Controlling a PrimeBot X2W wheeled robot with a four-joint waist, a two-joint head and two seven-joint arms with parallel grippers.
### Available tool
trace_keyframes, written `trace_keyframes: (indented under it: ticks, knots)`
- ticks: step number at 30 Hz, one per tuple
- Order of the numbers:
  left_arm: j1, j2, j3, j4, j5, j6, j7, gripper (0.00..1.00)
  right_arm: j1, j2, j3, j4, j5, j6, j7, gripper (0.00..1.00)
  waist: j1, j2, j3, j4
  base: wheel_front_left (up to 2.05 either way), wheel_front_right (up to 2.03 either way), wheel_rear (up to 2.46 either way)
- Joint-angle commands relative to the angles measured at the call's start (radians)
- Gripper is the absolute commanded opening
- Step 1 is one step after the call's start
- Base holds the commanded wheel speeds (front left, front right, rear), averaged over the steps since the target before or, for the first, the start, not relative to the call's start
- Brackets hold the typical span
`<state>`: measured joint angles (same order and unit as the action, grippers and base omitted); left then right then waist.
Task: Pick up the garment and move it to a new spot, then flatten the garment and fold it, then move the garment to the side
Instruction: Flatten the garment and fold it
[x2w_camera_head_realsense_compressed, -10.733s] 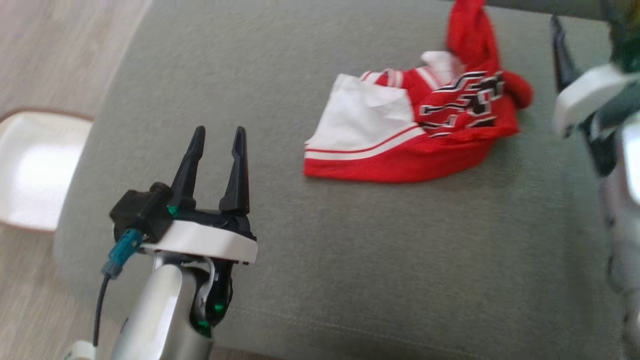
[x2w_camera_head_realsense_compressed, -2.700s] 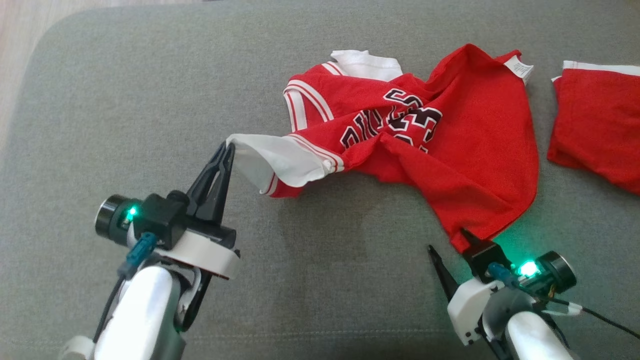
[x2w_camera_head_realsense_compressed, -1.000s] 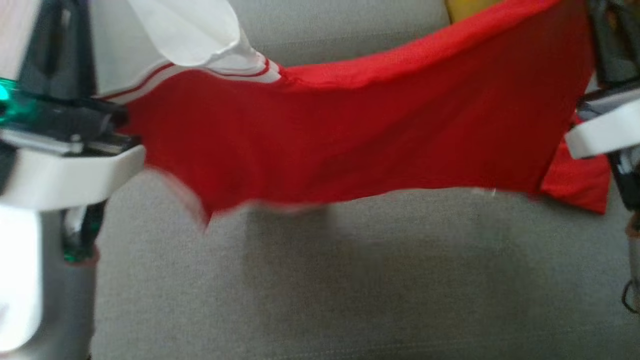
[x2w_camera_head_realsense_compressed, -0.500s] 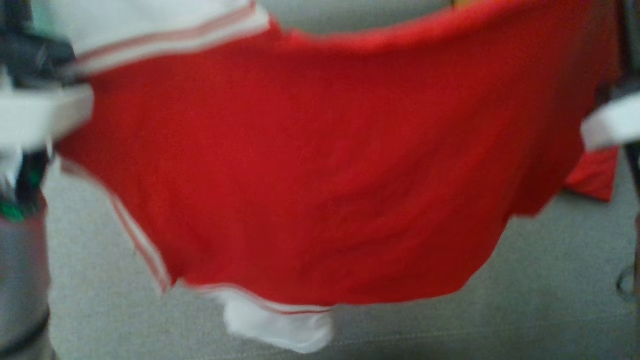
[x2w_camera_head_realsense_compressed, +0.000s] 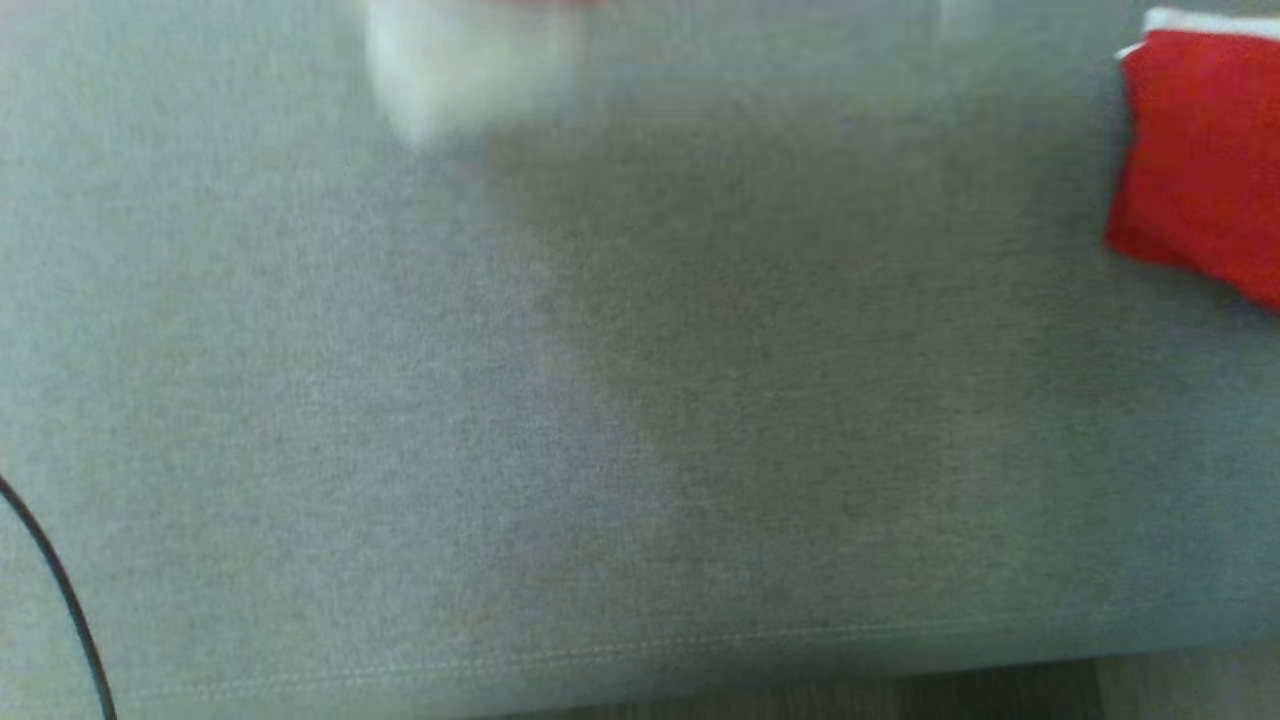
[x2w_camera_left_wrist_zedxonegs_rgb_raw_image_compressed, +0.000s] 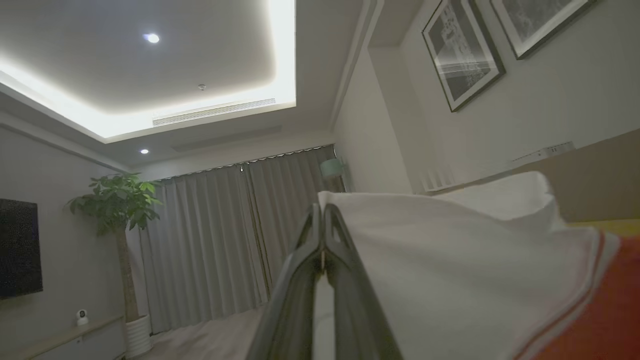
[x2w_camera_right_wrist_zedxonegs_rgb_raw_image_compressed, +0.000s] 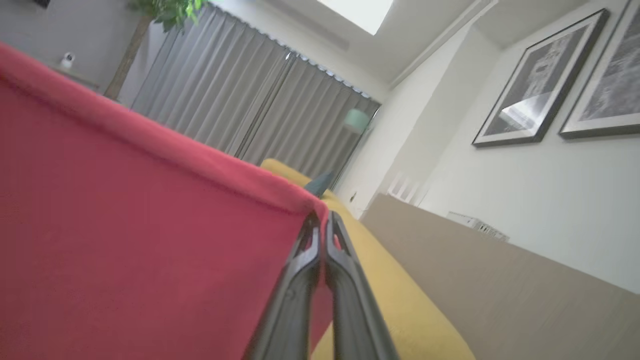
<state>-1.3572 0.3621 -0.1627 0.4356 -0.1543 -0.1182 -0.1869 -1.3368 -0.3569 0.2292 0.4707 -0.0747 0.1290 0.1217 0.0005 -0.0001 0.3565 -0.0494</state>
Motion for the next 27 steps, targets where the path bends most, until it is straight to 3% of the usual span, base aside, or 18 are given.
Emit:
trace_keyframes:
  ticks: [1, 7, 14, 19, 27]
  knots:
    - [-0.101, 0.039, 0.026, 0.030, 0.013, 0.017, -0.033, 0.00, -0.097, 0.020, -0.050, 0.036, -0.036, 0.002, -0.078, 0.00, -0.0005, 0.0001, 0.055, 0.028, 0.00, 0.00, 0.00]
    - [-0.150, -0.009, -0.003, 0.126, 0.016, 0.009, -0.074, 0.00, -0.156, 0.092, -0.160, 0.237, -0.154, 0.002, -0.297, 0.00, -0.0005, 0.0001, 0.083, 0.053, 0.00, 0.00, 0.00]
    - [0.059, -0.043, -0.050, 0.099, 0.055, 0.011, -0.075, 0.00, -0.003, 0.129, -0.213, 0.380, -0.185, 0.002, -0.359, 0.00, -0.0005, 0.0001, 0.104, 0.079, 0.00, 0.00, 0.00]
    - [0.273, -0.048, -0.090, 0.056, 0.069, 0.003, -0.075, 0.00, 0.137, 0.137, -0.178, 0.471, -0.183, 0.002, -0.375, 0.00, -0.0005, 0.0001, 0.078, 0.096, 0.00, 0.00, 0.00]
    - [0.560, -0.016, -0.179, -0.029, 0.089, -0.009, -0.075, 0.00, 0.298, 0.090, -0.042, 0.578, -0.108, 0.002, -0.382, 0.00, -0.0005, 0.0001, -0.022, 0.114, 0.00, 0.00, 0.00]
